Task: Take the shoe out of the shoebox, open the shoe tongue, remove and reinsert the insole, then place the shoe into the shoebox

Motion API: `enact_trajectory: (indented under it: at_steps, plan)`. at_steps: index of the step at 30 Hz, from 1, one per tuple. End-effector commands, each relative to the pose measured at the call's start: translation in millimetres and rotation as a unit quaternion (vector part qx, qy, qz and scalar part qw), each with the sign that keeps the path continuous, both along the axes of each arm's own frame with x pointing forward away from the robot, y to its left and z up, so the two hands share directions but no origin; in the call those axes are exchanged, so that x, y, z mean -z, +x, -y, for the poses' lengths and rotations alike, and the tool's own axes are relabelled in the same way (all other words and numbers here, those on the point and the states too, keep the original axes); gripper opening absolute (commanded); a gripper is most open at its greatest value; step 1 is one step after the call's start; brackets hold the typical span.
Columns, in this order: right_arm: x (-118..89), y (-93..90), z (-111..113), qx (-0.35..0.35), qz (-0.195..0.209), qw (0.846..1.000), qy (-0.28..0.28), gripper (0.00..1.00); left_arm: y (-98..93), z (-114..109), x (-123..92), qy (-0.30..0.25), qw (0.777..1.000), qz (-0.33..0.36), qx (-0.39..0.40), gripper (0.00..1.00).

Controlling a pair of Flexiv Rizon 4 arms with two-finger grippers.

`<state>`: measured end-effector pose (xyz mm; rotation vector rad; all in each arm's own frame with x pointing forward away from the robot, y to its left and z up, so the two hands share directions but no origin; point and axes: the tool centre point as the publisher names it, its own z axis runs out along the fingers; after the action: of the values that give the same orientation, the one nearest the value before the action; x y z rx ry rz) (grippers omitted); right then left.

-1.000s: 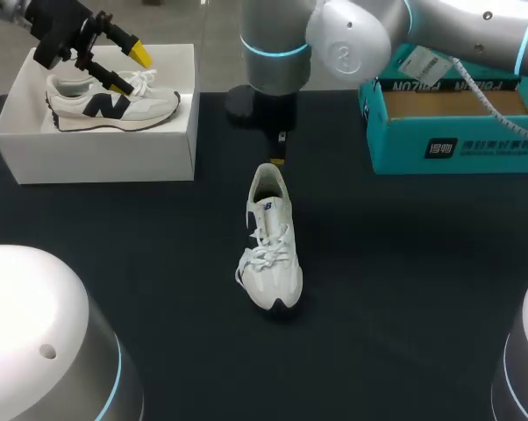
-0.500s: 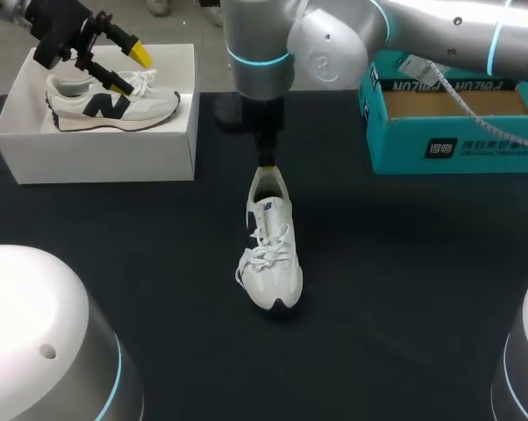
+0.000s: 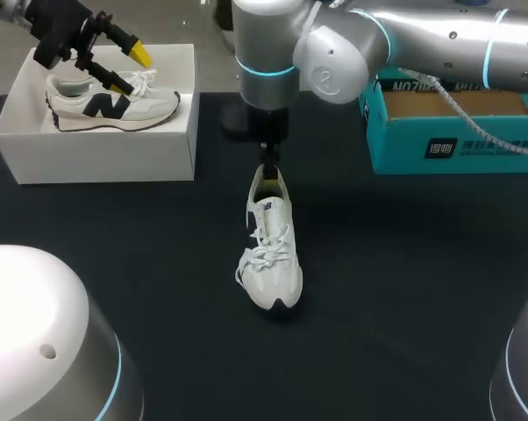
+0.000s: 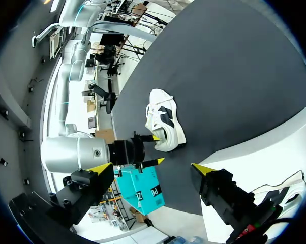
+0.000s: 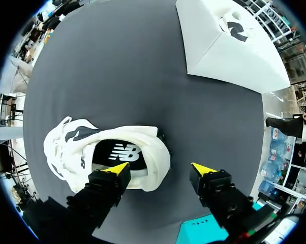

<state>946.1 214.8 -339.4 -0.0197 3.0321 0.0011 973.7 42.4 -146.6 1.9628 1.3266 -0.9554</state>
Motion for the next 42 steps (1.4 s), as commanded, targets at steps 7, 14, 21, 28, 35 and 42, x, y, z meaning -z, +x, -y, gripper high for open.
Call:
enact_trajectory:
  at_steps: [7, 14, 21, 28, 35, 42]
  plan:
    - [36.9, 11.4, -1.7, 0.001, -0.022, 1.0, -0.001, 0.81, 0.5, -0.6, 0.0, 0.001, 1.0, 0.0, 0.001, 1.0]
    - [48.2, 11.8, 3.5, 0.015, -0.03, 0.999, -0.005, 0.59, 0.5, -0.6, 0.0, 0.001, 1.0, 0.0, 0.001, 1.0]
    - [46.9, 6.0, 3.2, 0.031, -0.03, 0.999, -0.007, 0.0, 0.5, -0.6, 0.0, 0.001, 1.0, 0.0, 0.001, 1.0]
    - [13.4, -2.4, 2.5, 0.053, -0.018, 0.998, -0.013, 0.0, 0.5, -0.6, 0.0, 0.001, 1.0, 0.0, 0.001, 1.0]
    - [-60.6, -2.0, 9.9, 0.048, 0.009, 0.998, -0.049, 0.0, 0.5, -0.6, 0.0, 0.001, 1.0, 0.0, 0.001, 1.0]
    - [-126.8, 8.5, 21.1, 0.031, 0.022, 0.999, -0.037, 0.0, 0.5, -0.6, 0.0, 0.001, 1.0, 0.0, 0.001, 1.0]
